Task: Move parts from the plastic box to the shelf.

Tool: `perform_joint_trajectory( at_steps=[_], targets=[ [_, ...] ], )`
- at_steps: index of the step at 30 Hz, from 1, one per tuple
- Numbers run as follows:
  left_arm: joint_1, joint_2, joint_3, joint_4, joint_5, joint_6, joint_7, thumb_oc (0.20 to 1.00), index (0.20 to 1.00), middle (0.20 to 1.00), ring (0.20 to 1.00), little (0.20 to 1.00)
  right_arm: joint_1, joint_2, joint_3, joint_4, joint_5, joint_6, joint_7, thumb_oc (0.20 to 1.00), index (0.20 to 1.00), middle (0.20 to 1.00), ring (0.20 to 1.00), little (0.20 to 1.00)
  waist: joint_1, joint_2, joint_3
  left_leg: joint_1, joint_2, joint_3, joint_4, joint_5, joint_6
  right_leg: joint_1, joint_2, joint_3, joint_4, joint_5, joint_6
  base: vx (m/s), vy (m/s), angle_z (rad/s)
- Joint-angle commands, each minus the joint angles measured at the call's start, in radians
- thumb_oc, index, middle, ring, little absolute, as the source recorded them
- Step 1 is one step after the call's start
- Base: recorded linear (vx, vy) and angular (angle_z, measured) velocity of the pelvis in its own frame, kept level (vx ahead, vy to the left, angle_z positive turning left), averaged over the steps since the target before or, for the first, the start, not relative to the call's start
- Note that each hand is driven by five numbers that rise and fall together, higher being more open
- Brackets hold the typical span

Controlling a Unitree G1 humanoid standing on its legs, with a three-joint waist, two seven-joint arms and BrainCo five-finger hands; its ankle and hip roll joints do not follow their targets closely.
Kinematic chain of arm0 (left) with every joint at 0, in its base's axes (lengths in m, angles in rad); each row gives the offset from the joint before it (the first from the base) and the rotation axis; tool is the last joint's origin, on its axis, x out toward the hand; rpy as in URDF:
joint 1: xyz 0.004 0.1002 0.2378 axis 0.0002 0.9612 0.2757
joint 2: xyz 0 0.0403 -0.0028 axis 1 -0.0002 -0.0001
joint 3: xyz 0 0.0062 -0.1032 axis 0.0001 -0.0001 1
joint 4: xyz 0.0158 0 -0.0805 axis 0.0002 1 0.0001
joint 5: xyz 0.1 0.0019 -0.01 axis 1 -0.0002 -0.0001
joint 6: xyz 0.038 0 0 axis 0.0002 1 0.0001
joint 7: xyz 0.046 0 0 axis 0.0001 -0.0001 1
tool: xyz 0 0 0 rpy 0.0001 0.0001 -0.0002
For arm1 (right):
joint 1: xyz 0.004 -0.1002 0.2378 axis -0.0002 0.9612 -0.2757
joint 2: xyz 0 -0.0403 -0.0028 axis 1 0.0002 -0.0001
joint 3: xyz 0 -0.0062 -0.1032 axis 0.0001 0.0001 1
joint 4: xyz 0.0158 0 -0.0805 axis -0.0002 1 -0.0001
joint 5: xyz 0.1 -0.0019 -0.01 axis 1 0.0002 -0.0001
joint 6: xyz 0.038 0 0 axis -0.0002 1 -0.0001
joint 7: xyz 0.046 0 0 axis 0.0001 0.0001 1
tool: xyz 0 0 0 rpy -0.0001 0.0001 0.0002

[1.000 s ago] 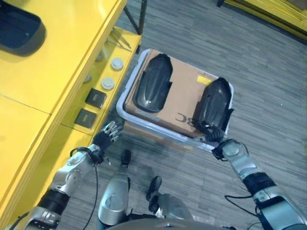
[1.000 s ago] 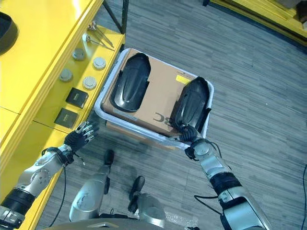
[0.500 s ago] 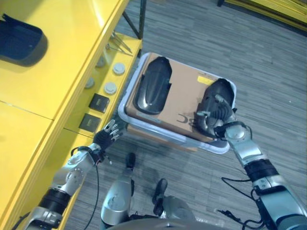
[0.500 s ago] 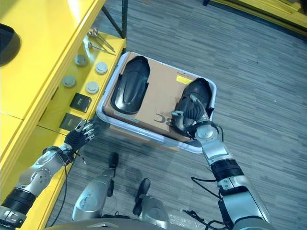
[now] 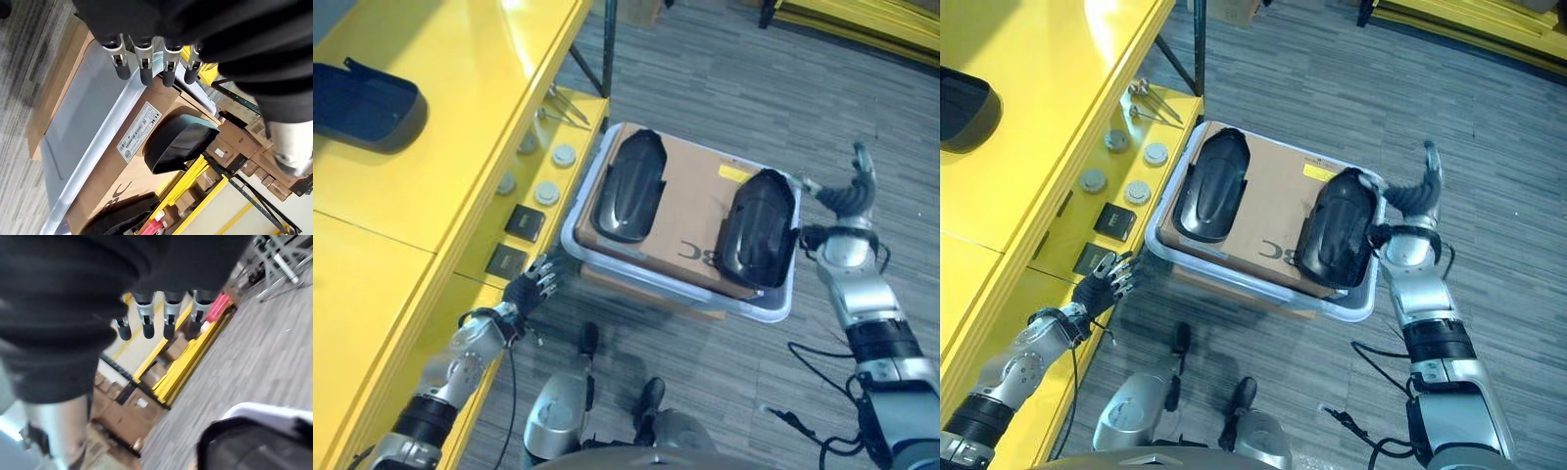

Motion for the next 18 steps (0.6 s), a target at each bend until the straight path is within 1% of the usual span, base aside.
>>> perform_joint_trajectory(
  at_steps=[1,3,4,6,9,11,12,18],
  targets=[
    [0.021,-0.021,-0.005,-0.059,-0.039,-0.027,-0.01,1.0,1.0,1.0,1.0,1.0,-0.017,-0.034,0.037,0.055,0.039,-0.037,-0.002,1.0,1.0,1.0,1.0,1.0,0.02,-0.017,-0.066,0.016,0.033,0.018,0.105,-0.133,-0.008,-0.108,-0.047,0.007,-0.018,0.155,0.048,0.03,-0.021,0.0],
    [0.014,-0.017,-0.008,-0.054,-0.04,-0.028,-0.008,1.0,1.0,1.0,1.0,1.0,-0.019,-0.023,0.046,0.108,0.066,-0.044,0.004,1.0,1.0,1.0,1.0,1.0,0.024,-0.014,-0.063,0.014,0.031,0.015,0.107,-0.133,-0.008,-0.108,-0.049,0.006,-0.02,0.156,0.048,0.0,-0.02,0.0],
    [0.001,-0.014,-0.016,-0.047,-0.038,-0.031,-0.006,1.0,1.0,1.0,1.0,1.0,-0.034,-0.01,0.059,0.163,0.105,-0.045,0.012,1.0,1.0,1.0,1.0,1.0,0.028,-0.011,-0.059,0.009,0.031,0.012,0.108,-0.131,-0.009,-0.11,-0.051,0.004,-0.022,0.159,0.049,0.0,-0.035,0.01],
    [-0.009,-0.012,-0.021,-0.044,-0.041,-0.031,-0.002,1.0,1.0,1.0,1.0,1.0,-0.048,0.001,0.07,0.192,0.129,-0.039,0.011,1.0,1.0,1.0,1.0,1.0,0.031,-0.007,-0.056,0.005,0.03,0.01,0.109,-0.129,-0.01,-0.111,-0.053,0.0,-0.023,0.16,0.049,0.0,-0.002,0.02],
    [-0.021,-0.012,-0.026,-0.035,-0.046,-0.028,-0.002,1.0,1.0,1.0,1.0,1.0,-0.078,0.017,0.092,0.243,0.138,-0.025,0.012,1.0,1.0,1.0,1.0,1.0,0.038,0.005,-0.053,-0.001,0.026,0.003,0.112,-0.126,-0.012,-0.112,-0.059,-0.005,-0.022,0.158,0.05,0.0,0.0,0.0],
    [-0.023,-0.011,-0.026,-0.035,-0.047,-0.025,-0.001,1.0,1.0,1.0,1.0,1.0,-0.082,0.019,0.097,0.255,0.139,-0.027,0.015,1.0,1.0,1.0,1.0,1.0,0.04,0.007,-0.052,-0.002,0.026,0.002,0.113,-0.126,-0.013,-0.113,-0.06,-0.006,-0.021,0.158,0.05,0.01,0.015,0.01],
    [-0.027,-0.013,-0.027,-0.032,-0.056,-0.024,0.001,1.0,1.0,1.0,1.0,1.0,-0.094,0.023,0.104,0.277,0.15,-0.026,0.023,1.0,1.0,1.0,1.0,1.0,0.041,0.015,-0.051,-0.006,0.024,-0.001,0.113,-0.123,-0.014,-0.116,-0.063,-0.008,-0.019,0.157,0.049,0.02,0.034,0.02],
    [-0.039,-0.012,-0.028,-0.025,-0.063,-0.026,0.0,1.0,1.0,1.0,1.0,1.0,-0.114,0.027,0.115,0.326,0.165,-0.016,0.025,1.0,1.0,1.0,1.0,1.0,0.043,0.025,-0.042,-0.02,0.02,-0.007,0.119,-0.12,-0.014,-0.127,-0.068,-0.009,-0.012,0.153,0.048,0.0,0.008,0.01]
  ],
)
